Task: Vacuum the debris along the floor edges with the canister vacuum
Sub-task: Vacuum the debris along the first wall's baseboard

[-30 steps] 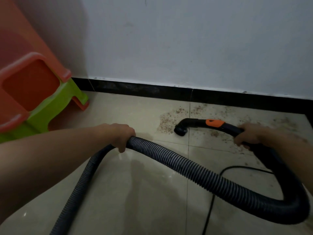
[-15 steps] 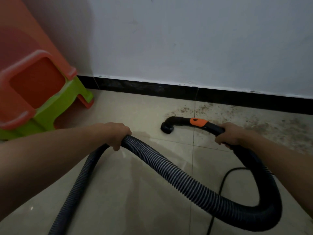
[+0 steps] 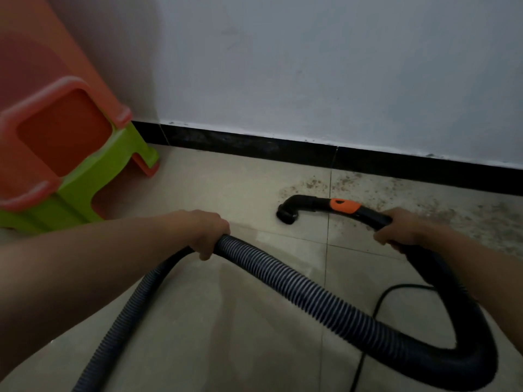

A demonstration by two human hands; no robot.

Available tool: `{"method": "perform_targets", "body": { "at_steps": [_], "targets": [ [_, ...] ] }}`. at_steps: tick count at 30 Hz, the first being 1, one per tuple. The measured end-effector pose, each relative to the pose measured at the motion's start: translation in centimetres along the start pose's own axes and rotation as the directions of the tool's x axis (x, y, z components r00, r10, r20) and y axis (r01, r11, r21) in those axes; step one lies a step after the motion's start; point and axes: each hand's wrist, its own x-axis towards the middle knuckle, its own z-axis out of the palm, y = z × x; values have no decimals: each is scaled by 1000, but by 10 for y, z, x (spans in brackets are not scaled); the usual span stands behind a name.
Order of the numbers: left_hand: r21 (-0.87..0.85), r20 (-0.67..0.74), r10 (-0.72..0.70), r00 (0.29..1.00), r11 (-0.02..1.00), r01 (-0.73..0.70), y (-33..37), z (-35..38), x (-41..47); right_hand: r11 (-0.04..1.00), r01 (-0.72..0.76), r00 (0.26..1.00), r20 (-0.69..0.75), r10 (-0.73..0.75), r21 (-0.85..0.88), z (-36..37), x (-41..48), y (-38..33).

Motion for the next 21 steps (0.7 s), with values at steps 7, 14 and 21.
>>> {"method": "perform_targets", "body": {
  "at_steps": [7,14,21],
  "targets": [
    [-6,-35,-27,999,1000,27,-6,-4,4,996,-75,985,-152,82,49,-3,6,14],
    [49,-11,-53,999,997,54,-17,4,-6,994,-30,979,-196,51,109,33,17,-15],
    [80,4,-71,997,994,71,-25,8,-13,980,1,982,-187,37,199,52,22,-40]
  ]
}}
